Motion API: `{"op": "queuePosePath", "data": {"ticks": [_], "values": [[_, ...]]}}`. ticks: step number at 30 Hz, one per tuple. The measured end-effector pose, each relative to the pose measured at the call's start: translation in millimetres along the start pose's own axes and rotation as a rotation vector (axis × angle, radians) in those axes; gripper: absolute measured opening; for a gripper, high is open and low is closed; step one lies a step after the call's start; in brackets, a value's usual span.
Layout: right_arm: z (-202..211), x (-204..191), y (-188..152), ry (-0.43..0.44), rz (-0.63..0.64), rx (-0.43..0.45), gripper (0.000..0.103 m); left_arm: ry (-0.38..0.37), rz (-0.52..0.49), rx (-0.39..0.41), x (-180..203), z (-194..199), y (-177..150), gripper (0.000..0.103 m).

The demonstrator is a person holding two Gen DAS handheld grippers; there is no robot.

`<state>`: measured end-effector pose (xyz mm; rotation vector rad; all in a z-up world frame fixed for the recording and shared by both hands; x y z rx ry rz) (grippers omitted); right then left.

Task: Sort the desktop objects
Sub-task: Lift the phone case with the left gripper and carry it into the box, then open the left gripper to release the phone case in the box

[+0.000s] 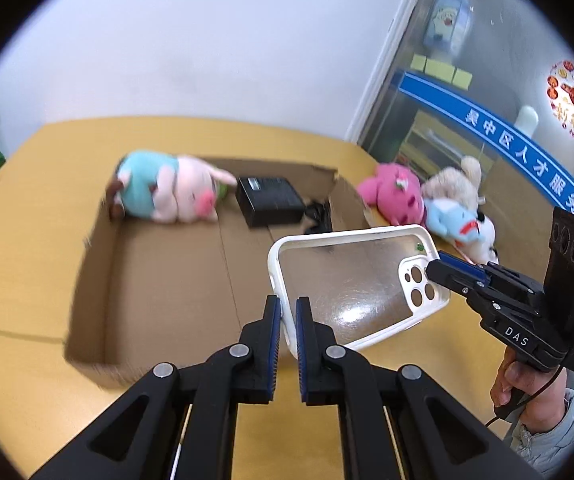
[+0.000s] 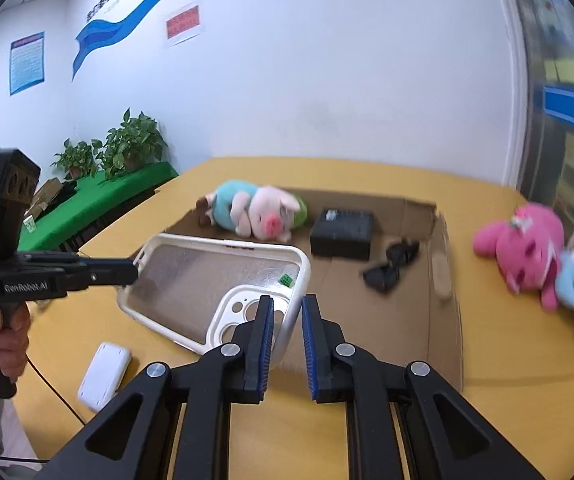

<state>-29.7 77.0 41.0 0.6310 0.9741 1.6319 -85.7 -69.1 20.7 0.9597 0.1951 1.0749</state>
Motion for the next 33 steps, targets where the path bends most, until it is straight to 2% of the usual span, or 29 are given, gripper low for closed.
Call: {"op": "queuePosePath", "data": {"ticks": [8,11,15,22,25,27,33], "values": [[-47.0,1.4,56.2,0.061,-0.008,0.009,0.014,0.037,0.018,0.022,-36.9,-11.3,55.4,0.007],[-79.9,0.1,71.5,0.076,-0.026,-0.021,0.015,0.082,0.007,0.018,-56.0,-21.8,72.1,0.007],[-131.9,-3.1,75.8,0.090,-0.043,-0.098,0.016,0.116,0.038,-0.028,-88.1,-47.2,84.8,0.007],[-210.9,5.3,54.2,0.141,-0.129,-0.269,0.017,0.154,0.073,-0.148,-128.3,-98.5,79.2,0.007],[-241.8,8.5,34.1,0.144,-0.134,-0.378,0.018,0.181,0.080,-0.241,-143.4,-124.8,62.5,0.007],[-256.8,8.3,20.3,0.158,-0.145,-0.443,0.022,0.197,0.081,-0.291,-150.4,-137.8,52.7,0.006],[-282.9,0.1,-16.7,0.183,-0.146,-0.591,0.023,0.260,0.072,-0.409,-169.5,-160.3,27.3,0.006]]}}
Point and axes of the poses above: each gripper's, at about its wrist camera, not at the fingertips, and z roughly against the way its jaws point, x to its right, y to its top, the point moved 10 cm from there along -z, roughly the way its jaws point, and after that the axes turned 2 degrees about x, right-handed, at the moved point
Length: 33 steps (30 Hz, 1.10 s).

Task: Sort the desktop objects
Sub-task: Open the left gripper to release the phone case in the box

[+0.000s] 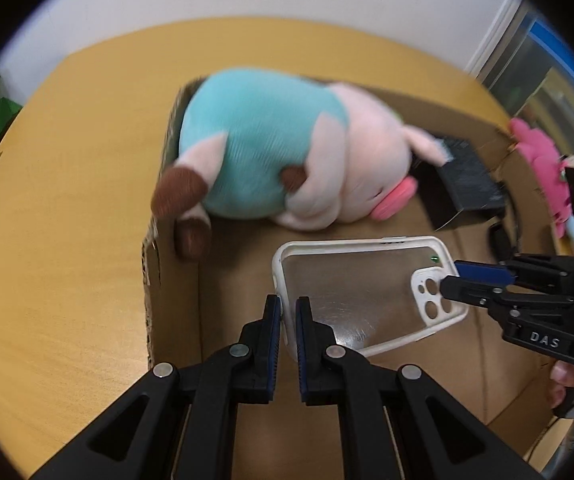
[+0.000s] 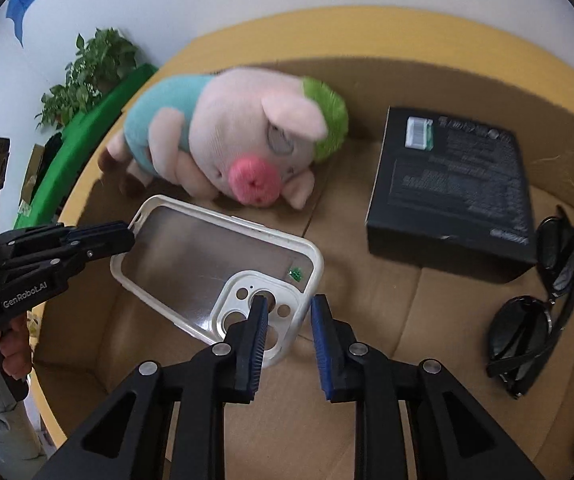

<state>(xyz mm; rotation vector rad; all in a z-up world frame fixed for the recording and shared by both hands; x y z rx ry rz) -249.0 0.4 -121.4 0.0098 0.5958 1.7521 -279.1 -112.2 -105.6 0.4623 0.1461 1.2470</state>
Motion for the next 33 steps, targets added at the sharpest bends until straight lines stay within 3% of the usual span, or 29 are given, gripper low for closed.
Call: {"op": "queuePosePath", "data": {"ticks": [5,8,9,11,14,18,21,25,29,33], "values": [[-20.3,-0.8,-5.7,0.013,-0.025,-0.057,0.025,0.064,-0.013,-0.047,-8.8,-16.5,-6.2,0.007],[-25.5,-6.2,-9.0,0.039,-0.027,-0.061,0.040,0.026,0.016,-0.037,-6.8,-10.7,-5.8,0.007],[-25.6,-7.9,-10.8,0.038,-0.021,-0.062,0.045,0.024,0.029,-0.024,-7.4,-5.3,-5.6,0.007],[-19.8,-10.5,-12.6,0.035,-0.005,-0.044,0.046,0.035,0.031,0.021,-7.6,10.9,-4.8,0.007],[15.6,-17.8,-14.0,-0.002,0.042,0.061,0.048,0.018,0.022,0.120,-3.4,53.2,-12.4,0.010],[82.0,-30.0,-27.1,-0.026,0.078,0.243,0.084,0.022,-0.012,0.276,4.6,117.3,-30.5,0.051],[119.7,-37.6,-54.0,-0.039,0.078,0.326,0.094,0.007,-0.043,0.404,22.7,162.8,-41.7,0.055],[137.1,-67.4,-84.5,0.020,0.072,0.335,0.095,-0.018,-0.051,0.488,42.2,195.3,-68.4,0.059],[150.9,-80.9,-112.8,-0.009,0.092,0.370,0.095,-0.043,-0.046,0.467,60.0,193.2,-88.5,0.059],[146.1,-93.0,-141.3,0.018,0.117,0.338,0.095,-0.062,-0.024,0.428,58.4,186.1,-119.1,0.059]]}}
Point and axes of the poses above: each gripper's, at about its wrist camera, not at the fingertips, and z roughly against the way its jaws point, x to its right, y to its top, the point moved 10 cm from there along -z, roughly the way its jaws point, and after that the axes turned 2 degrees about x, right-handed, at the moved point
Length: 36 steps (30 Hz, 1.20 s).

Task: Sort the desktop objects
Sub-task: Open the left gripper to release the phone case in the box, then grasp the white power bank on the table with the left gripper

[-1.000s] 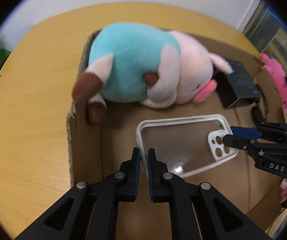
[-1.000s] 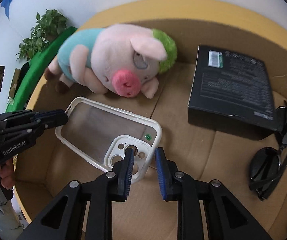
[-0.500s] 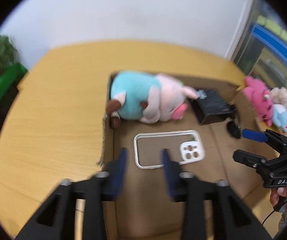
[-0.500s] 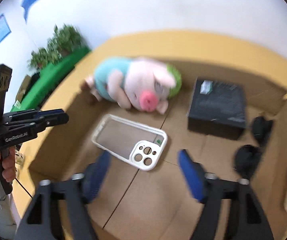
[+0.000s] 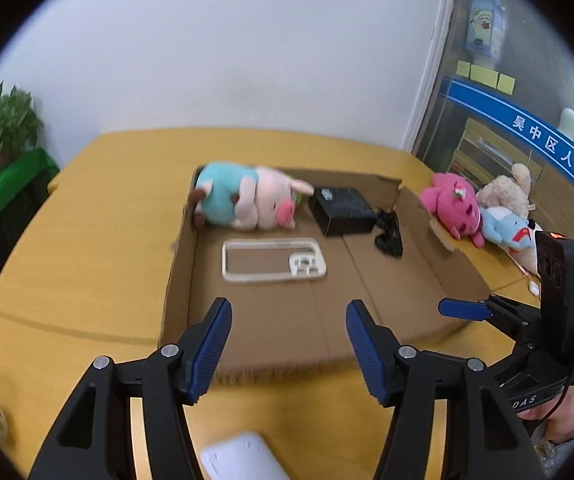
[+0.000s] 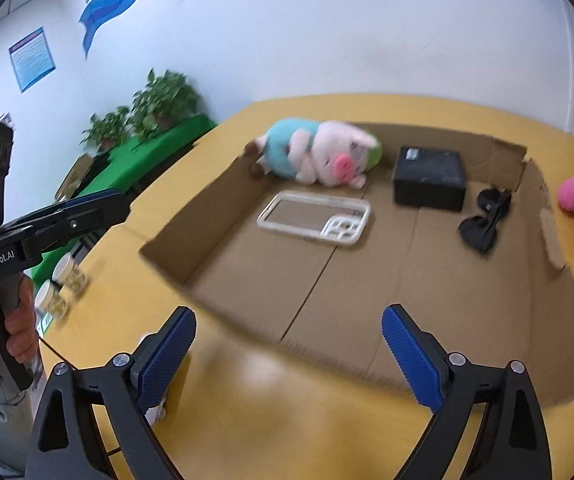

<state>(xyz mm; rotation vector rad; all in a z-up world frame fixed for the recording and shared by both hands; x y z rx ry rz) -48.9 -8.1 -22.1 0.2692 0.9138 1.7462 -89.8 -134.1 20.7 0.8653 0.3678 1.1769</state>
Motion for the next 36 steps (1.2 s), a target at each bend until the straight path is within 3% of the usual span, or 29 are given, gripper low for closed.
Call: {"op": "queuePosePath", "data": {"ticks": [10,14,16,19,24,29,31,36], "values": [[-16.8,-43.6,-50.0,0.078,0.073,-0.084,0.095,0.017,0.122,-0.092,-33.3,-0.7,-79.7,0.059],[-41.8,-100.2,-95.1,0.205,0.147,-0.197,0.095,0.031,0.191,-0.153,-54.3,-8.6,-112.8,0.059],[-53.9,-127.9,-117.6,0.214,0.230,-0.228,0.095,0.026,0.205,-0.168,-60.9,-10.6,-124.2,0.059],[-68.4,-153.7,-134.6,0.246,0.257,-0.249,0.094,0.026,0.222,-0.206,-66.4,-16.0,-139.6,0.059],[-88.4,-164.0,-144.4,0.221,0.294,-0.245,0.094,-0.039,0.274,-0.265,-67.4,-27.4,-165.4,0.057],[-94.3,-165.4,-142.5,0.182,0.333,-0.216,0.091,-0.151,0.336,-0.271,-56.1,-33.1,-175.7,0.044],[-94.3,-166.7,-143.1,0.180,0.346,-0.207,0.080,-0.158,0.325,-0.265,-51.9,-33.7,-175.4,0.043],[-90.5,-164.8,-145.9,0.154,0.352,-0.191,0.078,-0.145,0.316,-0.253,-46.3,-33.4,-172.0,0.038]]}}
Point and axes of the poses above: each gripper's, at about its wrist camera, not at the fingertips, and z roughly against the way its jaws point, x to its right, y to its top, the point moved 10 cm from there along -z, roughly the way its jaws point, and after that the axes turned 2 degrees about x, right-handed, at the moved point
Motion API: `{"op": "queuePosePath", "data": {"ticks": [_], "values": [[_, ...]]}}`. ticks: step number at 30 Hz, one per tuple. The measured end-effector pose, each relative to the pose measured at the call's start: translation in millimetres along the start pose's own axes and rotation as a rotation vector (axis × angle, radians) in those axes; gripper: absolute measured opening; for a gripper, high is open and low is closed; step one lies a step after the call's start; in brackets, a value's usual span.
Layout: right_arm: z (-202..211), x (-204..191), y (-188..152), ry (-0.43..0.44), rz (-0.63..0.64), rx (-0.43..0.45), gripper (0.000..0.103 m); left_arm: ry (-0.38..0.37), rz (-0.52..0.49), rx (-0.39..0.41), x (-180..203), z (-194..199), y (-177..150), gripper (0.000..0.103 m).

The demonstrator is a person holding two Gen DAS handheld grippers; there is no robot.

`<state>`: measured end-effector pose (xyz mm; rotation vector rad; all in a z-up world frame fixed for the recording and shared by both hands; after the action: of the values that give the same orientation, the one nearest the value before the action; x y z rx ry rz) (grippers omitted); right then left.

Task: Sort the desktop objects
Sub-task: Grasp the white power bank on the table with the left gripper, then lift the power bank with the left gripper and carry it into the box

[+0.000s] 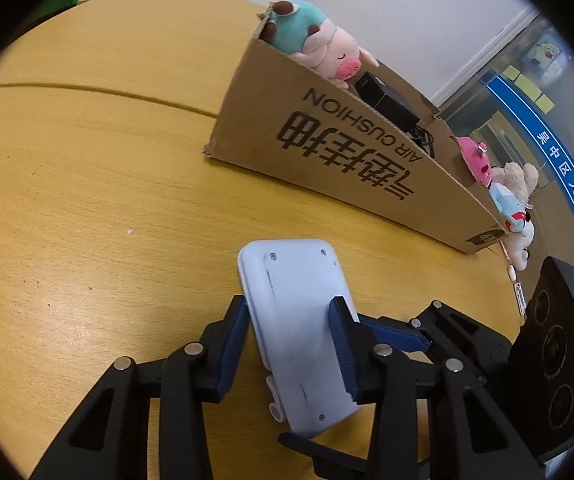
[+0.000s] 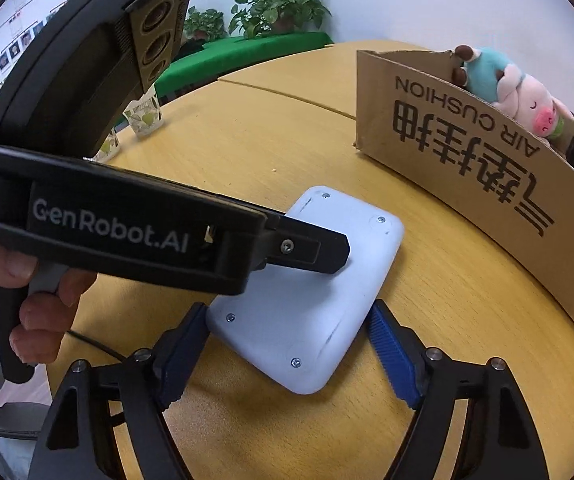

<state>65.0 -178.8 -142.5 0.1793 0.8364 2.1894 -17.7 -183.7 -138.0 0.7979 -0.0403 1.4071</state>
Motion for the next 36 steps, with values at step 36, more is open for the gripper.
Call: {"op": "queuePosePath", "data": {"ticks": [36], "values": [[190.6,203.3,92.4,-0.245,-0.147,0.285,0.077,-0.241,-0.391,0.139,241.0,-18.8,172.1,0.029]]}}
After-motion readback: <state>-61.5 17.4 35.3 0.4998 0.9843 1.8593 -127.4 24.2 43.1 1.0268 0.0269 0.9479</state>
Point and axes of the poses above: each gripper's, at about its wrist camera, not at the fingertips, and z roughly against the way its jaws point, x to its right, y to its top, the point moved 10 cm from there along -z, roughly the way its jaws point, and after that the axes turned 2 degrees about x, right-handed, at the moved point
